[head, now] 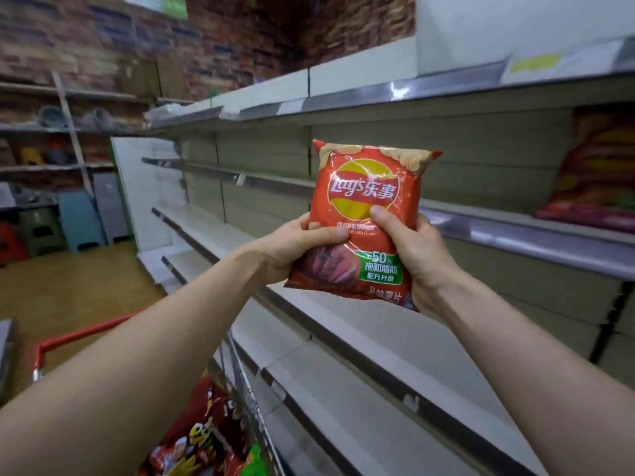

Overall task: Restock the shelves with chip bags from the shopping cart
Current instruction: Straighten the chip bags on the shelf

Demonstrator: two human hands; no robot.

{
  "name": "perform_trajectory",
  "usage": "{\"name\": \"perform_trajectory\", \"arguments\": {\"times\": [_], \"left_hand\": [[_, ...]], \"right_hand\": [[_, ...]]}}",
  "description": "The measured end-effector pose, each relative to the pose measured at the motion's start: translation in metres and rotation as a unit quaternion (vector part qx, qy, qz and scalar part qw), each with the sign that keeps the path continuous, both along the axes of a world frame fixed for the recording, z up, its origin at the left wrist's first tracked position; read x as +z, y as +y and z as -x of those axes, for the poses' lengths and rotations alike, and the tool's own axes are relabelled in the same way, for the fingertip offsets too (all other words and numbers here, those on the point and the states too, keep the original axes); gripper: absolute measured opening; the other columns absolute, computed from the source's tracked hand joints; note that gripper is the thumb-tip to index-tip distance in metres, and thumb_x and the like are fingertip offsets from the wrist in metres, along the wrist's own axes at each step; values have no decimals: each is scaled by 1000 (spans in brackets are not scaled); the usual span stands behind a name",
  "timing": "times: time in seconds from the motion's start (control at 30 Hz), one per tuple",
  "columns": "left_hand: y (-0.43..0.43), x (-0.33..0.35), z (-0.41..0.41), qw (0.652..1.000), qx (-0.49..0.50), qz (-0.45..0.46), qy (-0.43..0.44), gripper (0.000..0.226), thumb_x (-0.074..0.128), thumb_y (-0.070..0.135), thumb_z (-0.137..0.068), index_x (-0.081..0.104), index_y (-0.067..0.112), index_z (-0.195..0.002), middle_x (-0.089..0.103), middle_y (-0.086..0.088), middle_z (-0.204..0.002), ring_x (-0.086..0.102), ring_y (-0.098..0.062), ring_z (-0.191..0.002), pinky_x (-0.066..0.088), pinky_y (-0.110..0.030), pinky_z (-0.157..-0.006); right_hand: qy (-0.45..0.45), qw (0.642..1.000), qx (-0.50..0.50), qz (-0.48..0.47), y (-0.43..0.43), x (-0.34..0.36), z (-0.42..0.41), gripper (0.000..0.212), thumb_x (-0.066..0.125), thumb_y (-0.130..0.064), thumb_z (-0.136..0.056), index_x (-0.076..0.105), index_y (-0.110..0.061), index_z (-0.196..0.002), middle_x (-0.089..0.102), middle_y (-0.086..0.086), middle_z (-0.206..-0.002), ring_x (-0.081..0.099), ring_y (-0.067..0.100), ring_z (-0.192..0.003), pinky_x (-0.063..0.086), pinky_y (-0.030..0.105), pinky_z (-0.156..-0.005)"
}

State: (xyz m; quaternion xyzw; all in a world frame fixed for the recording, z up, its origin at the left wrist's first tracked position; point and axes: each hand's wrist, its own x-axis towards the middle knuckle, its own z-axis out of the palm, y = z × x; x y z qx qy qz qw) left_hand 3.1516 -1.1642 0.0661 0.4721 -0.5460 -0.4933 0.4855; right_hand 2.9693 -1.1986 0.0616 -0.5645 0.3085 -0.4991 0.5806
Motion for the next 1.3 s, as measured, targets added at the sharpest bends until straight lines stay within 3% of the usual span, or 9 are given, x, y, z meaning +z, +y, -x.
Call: {"name": "perform_trajectory", "arguments": {"times": [0.2, 0.3, 0.53, 0.73, 0.97, 1.1, 1.2, 1.3], "left_hand": [[-27, 21, 70, 999, -5, 39, 15, 79, 84, 39, -69, 47, 16, -134, 70, -12, -115, 69, -30, -102, 56, -45, -87], [-38, 29, 105, 999, -16, 33, 3, 77, 75, 48, -69, 47, 16, -133, 71, -11, -112, 70, -30, -99, 55, -47, -88], [-71, 54, 166, 998, -43, 33, -34, 79, 76, 53, -74, 41, 20, -137, 69, -10, -116, 71, -29, -95, 56, -52, -85], [-104, 70, 202, 997, -64, 35, -39, 65, 71, 48, -81, 45, 17, -132, 70, -10, -112, 71, -28, -92, 58, -48, -82], [-159, 79, 219, 995, -72, 60, -15, 66, 74, 46, -79, 46, 16, -130, 70, -9, -109, 72, -26, -88, 58, -41, -81], [-181, 75, 230, 992, -57, 103, -51, 68, 71, 58, -75, 45, 21, -126, 66, -5, -111, 69, -24, -95, 54, -42, -93], [-191, 73, 240, 985, -70, 144, -70, 53, 68, 56, -80, 45, 26, -117, 65, 1, -100, 68, -20, -92, 54, -39, -92], [-202, 73, 251, 975, -79, 160, -131, 34, 65, 52, -84, 57, 24, -102, 70, -3, -93, 69, -20, -87, 54, -35, -89]], "right_hand": [[26, 991, -121, 51, -2, 24, 63, 58, 78, -37, -78, 52, -17, -126, 71, 5, -105, 73, 22, -82, 60, 39, -74], [32, 986, -159, 32, -7, 32, 93, 60, 77, -40, -78, 51, -14, -125, 71, 8, -104, 73, 23, -78, 59, 36, -67], [56, 972, -229, -19, -24, 53, 149, 76, 78, -51, -73, 48, -8, -128, 69, 13, -106, 72, 32, -82, 59, 50, -77], [93, 957, -272, -30, -42, 75, 183, 55, 72, -47, -82, 52, -6, -113, 69, 13, -94, 70, 29, -76, 57, 37, -66], [97, 950, -296, -24, -78, 90, 193, 63, 72, -44, -83, 48, -3, -124, 69, 16, -97, 70, 30, -78, 58, 43, -74], [118, 934, -336, -8, -94, 86, 201, 54, 75, -41, -81, 49, -10, -117, 70, 13, -93, 71, 27, -74, 59, 39, -69], [111, 929, -353, -16, -99, 83, 210, 35, 74, -33, -83, 53, -8, -96, 70, 12, -79, 71, 25, -64, 58, 35, -62], [102, 917, -385, -14, -104, 83, 220, 34, 74, -25, -83, 56, -6, -104, 69, 13, -82, 70, 27, -71, 58, 37, -68]]}}
